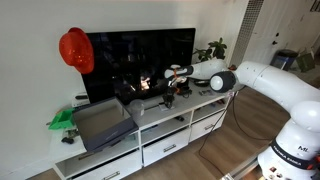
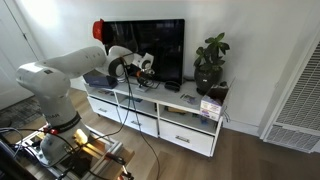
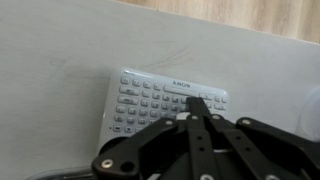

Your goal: Press a button on the white remote control

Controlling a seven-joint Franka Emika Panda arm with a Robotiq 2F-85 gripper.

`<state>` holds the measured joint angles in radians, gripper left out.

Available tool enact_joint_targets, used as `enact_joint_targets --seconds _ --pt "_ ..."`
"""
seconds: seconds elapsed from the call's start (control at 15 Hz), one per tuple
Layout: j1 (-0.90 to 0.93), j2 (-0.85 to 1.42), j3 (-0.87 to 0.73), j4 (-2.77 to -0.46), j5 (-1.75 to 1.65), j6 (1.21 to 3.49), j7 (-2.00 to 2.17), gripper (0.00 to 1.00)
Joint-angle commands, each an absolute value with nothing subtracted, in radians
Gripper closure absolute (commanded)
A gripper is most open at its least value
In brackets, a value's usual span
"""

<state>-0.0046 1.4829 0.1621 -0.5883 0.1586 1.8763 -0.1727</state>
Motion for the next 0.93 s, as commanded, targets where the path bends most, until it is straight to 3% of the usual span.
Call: enact_joint_targets --seconds 0.0,0.6,0.67,0.87 --pt "0.011 1.494 0.156 -0.550 0.166 1.871 -0.166 1.00" --pt "0.032 1.459 0.127 -0.564 0.138 1.854 -0.113 1.00" --pt "0.035 1.453 0.123 -0.567 0.136 1.853 -0.107 0.76" --pt "0.042 1.431 0.114 -0.581 0.134 1.859 -0.105 0.60"
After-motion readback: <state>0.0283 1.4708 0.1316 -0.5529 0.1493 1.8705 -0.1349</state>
